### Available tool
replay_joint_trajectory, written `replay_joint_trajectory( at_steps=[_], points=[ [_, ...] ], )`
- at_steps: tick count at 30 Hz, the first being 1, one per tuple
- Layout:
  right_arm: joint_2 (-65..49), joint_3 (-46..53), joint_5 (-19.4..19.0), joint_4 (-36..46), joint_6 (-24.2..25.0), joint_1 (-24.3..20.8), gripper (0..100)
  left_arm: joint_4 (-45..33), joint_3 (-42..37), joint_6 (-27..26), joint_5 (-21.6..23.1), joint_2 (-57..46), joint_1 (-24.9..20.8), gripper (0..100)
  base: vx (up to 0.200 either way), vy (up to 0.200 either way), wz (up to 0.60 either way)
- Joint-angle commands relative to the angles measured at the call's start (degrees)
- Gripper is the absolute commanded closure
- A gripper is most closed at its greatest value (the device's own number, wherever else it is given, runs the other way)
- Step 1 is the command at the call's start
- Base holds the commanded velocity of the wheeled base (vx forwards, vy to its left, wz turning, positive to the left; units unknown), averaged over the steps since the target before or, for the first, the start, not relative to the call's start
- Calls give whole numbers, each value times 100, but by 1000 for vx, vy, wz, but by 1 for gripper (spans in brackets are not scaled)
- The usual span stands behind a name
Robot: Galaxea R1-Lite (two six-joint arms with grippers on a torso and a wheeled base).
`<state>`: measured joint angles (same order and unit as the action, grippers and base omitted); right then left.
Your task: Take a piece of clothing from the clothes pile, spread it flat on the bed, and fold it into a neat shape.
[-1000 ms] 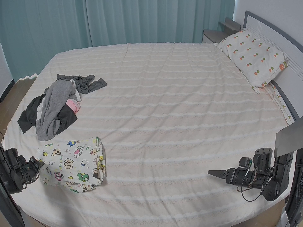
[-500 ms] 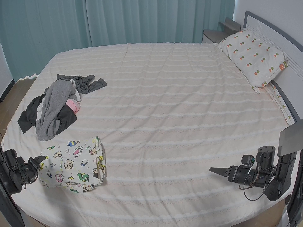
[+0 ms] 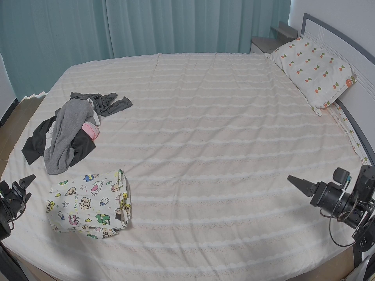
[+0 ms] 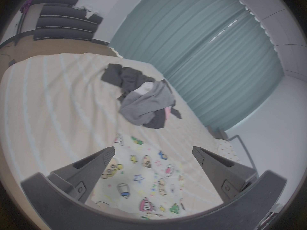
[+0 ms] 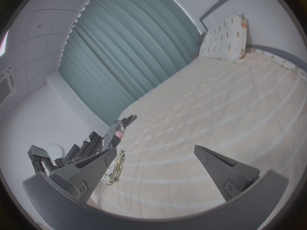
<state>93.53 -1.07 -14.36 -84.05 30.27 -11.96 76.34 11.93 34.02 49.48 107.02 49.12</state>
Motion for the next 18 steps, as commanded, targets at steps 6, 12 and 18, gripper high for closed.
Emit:
replay_joint_trajectory(
  at_steps=[6,12,18],
  points=[
    [-4870,-209,320,3985,-531,9,0,-5,-350,2275,3226,-3785,-104,0,0,0,0],
    [-6892,-1422,329,7632,-944,80,0,-22,-569,3559,4052,-5121,-860,0,0,0,0],
    [-7841,-2222,337,9935,-1278,308,0,-31,-719,4086,4052,-6070,-2407,0,0,0,0]
  ],
)
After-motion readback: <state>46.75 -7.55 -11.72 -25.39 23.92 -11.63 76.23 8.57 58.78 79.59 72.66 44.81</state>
